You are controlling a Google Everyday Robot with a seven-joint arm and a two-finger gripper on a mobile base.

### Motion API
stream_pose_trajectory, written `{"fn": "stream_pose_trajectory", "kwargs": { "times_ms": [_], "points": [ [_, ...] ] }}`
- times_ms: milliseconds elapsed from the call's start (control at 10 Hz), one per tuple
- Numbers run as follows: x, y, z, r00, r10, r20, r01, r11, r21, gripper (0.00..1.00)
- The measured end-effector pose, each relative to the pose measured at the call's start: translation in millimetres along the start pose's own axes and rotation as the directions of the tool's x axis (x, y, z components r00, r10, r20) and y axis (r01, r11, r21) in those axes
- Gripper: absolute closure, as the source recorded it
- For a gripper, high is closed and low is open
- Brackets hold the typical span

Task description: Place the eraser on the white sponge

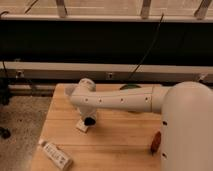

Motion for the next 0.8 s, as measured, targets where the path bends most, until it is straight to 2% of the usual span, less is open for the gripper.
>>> {"fn": "stream_pose_trajectory", "kwargs": {
  "times_ms": [800],
  "points": [
    [3.5, 4.1, 4.3, 1.0, -0.008, -0.011, 0.008, 1.0, 0.016, 0.8]
  ]
}}
